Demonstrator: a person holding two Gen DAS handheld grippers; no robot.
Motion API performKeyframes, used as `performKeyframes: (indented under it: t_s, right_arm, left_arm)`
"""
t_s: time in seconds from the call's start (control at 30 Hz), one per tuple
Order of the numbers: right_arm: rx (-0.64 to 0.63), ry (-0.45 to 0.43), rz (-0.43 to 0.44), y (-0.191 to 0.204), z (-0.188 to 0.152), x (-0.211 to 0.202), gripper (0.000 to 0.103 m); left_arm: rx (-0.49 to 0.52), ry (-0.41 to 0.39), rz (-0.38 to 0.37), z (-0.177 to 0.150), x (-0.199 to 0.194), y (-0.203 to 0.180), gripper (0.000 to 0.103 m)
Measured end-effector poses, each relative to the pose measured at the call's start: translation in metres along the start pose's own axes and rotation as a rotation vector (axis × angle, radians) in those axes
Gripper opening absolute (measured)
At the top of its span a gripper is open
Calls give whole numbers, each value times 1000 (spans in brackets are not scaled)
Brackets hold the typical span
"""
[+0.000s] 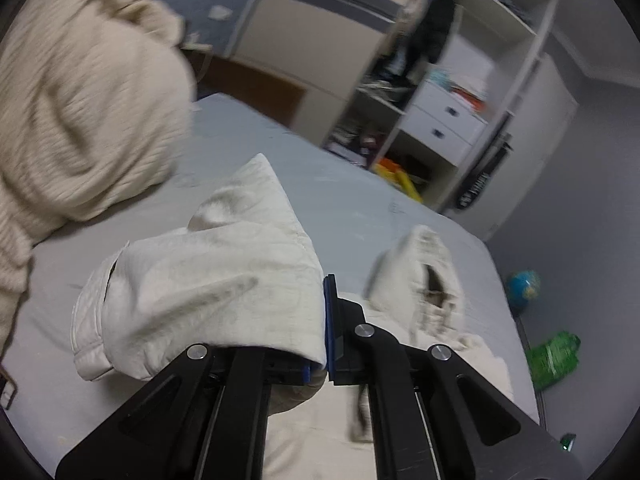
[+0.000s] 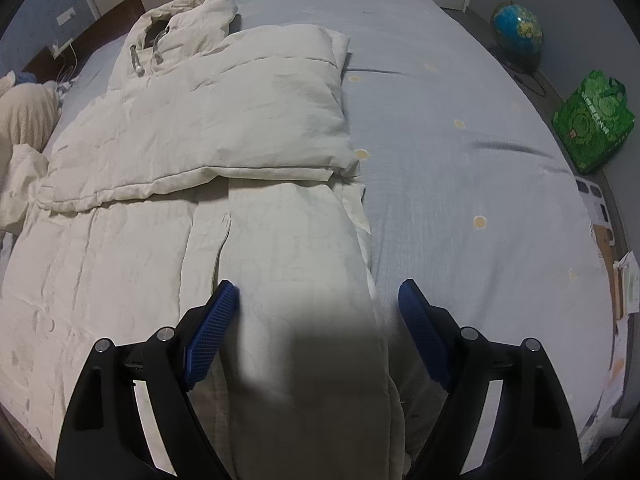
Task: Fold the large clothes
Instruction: 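Grasp the sleeve with the left tool and fold it across the body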
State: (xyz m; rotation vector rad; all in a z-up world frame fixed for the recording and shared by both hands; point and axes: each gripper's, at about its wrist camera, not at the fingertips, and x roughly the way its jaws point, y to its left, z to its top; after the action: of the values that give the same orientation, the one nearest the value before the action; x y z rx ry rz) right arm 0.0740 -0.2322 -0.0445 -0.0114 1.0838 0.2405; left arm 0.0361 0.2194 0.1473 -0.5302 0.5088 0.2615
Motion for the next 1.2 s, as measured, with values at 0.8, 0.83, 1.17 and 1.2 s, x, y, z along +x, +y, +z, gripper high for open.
performKeyframes:
  t_s: [0.8,0.83,1.17,1.2]
  right_arm:
    - [78,3,56,-13,-3,2,79]
    - [78,4,55,-13,-3,2,79]
    - [63,9,41,-11,-1,3,79]
    - [61,11,40,-11,-1,4,79]
  left_arm:
    - [415,431,-31,-167,165,-175,9]
    - [425,449,-27,-174,166,-172,14]
    - [384,489,-104,-201,132,-144,61]
    - [387,484,-102,-199,128,-142,61]
